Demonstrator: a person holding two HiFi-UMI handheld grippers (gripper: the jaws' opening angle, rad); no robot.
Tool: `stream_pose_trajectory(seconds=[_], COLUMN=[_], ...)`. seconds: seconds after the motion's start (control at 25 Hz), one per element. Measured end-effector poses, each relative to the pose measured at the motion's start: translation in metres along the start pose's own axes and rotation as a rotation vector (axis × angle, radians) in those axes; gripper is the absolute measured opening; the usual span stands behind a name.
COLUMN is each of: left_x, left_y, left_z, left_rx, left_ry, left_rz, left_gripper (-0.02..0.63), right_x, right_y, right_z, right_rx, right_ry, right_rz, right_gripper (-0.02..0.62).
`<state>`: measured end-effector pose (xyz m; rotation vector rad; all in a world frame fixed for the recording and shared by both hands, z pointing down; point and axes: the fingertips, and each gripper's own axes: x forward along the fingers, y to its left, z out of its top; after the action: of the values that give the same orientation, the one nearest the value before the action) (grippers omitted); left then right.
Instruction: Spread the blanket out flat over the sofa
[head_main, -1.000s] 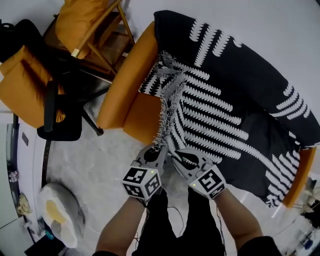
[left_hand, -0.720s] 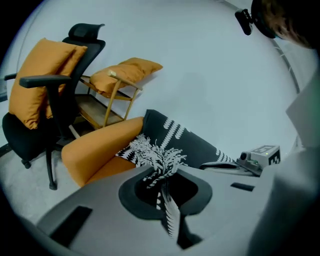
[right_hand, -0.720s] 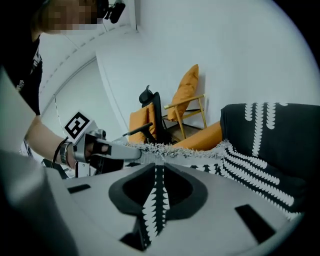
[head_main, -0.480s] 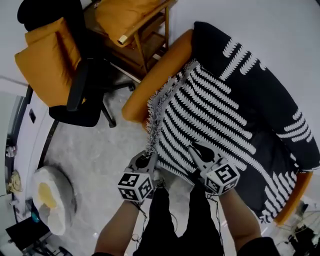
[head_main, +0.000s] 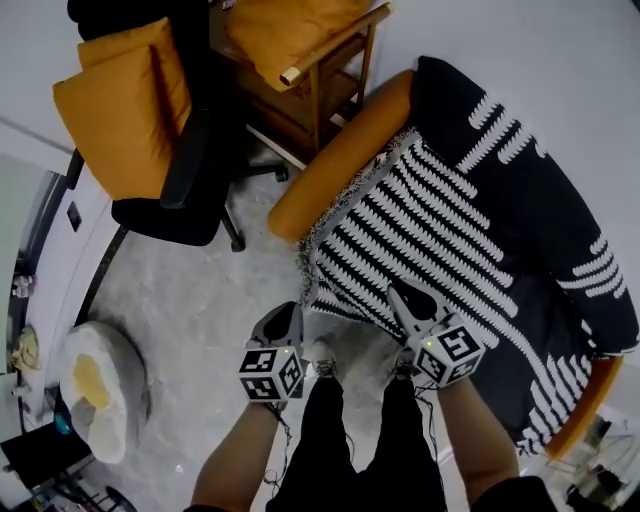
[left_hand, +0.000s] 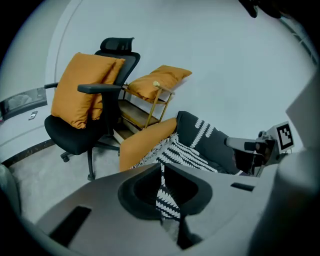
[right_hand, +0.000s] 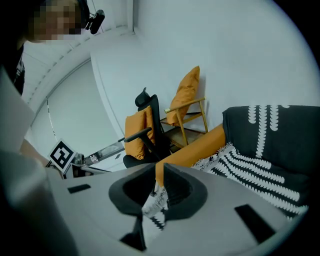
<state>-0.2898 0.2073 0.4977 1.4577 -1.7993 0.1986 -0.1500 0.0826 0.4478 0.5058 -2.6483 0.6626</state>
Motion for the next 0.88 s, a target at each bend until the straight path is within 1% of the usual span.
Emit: stream_pose_trajectory(seconds=[0.12,0.24,0.28,0.36,0.48,0.68,0.88], left_x=[-0.005,-0.01,-0.015,-0.029,-0.052,-0.094,-0.136], left_y=[-0.007,-0.02,-0.025,-0.036,-0.05,-0.074,-0.096], left_z=[0.015,0.037,0.043,0.055,0.075,0.107,0.128], left_rx=[0.023,0.08,0.1,0.134,0.166,0.185,0.245], left_ry=[-0.032,-0.075,-0.086,-0.104,-0.136,-0.203,-0.235], left_rz=[-0.027,-0.066,-0.08,-0.105,-0.141,-0.214,-0.299], left_gripper=[0.02,0.02,0.018,0.017,0.008,0.006,0.005], right_x=[-0.003,-0.007,-0.011,-0.021,-0.038,-0.069,-0.111], right_y=[0.005,0.006,0.008,0.014,0.024,0.039,0.065], right_z=[0.004,0.016,0.021,0.031,0.051,0.085,0.118], right_rx=[0.001,-0.008,-0.009,-0.006,-0.008,0.01,0.026], right_ry=[-0.005,-0.028,-0.035,-0.049,-0.076,-0.119,-0.207], right_rz=[-0.011,-0.034,-0.044,-0.062,-0.083,-0.13,-0.158], right_gripper=[0.054,0.048,0.035,0.003,0.003,0.003,0.003])
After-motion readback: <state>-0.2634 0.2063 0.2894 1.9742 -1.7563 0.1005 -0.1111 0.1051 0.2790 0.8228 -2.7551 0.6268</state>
